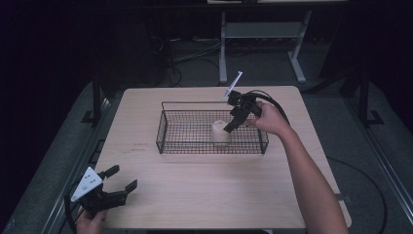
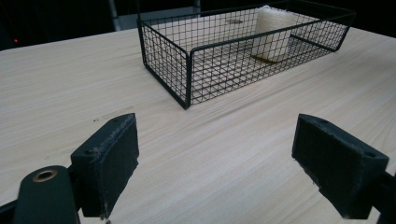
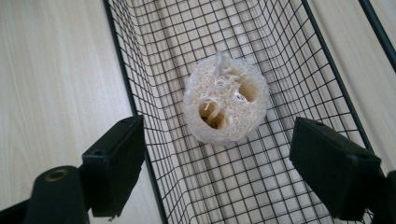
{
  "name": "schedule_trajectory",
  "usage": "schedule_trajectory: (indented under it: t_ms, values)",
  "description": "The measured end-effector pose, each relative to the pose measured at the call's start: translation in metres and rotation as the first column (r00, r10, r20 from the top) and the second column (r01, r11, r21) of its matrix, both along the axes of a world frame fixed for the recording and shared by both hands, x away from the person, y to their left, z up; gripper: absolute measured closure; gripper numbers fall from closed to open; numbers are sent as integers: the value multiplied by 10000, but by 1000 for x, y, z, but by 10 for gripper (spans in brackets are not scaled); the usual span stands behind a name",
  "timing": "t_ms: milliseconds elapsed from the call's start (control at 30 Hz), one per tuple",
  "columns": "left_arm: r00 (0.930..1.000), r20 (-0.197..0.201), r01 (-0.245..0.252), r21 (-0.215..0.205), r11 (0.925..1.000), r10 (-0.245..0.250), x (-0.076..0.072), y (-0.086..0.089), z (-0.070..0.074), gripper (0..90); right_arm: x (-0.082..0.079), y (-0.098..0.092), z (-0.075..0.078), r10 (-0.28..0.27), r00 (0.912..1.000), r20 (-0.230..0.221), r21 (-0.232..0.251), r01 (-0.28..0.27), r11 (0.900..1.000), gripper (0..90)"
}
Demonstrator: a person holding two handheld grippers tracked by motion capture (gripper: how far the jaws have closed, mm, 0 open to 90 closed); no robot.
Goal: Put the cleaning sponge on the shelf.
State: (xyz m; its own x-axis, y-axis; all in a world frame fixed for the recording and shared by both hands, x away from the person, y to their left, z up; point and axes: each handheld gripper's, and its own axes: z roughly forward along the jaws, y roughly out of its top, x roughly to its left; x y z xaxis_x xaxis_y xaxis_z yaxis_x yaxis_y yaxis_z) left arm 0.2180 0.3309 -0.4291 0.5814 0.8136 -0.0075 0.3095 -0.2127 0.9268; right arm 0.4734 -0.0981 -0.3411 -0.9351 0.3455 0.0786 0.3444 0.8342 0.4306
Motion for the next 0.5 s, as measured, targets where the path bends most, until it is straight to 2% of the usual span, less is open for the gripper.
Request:
schedule_trajectory:
  t_ms: [333,433,500]
  values:
    - [10000,-15,26,36,10000,-26,0,-1,0,139,-11,-6,0,89,10000,-4,264,-89,9996,180]
    - [10000,-24,51,74,10000,-51,0,-1,0,139,-14,-7,-1,147,9999,-41,41,-147,9999,180]
    - [10000,-24,62,68,10000,-62,0,-2,0,140,-16,-8,0,173,9999,-6,201,-173,9996,180]
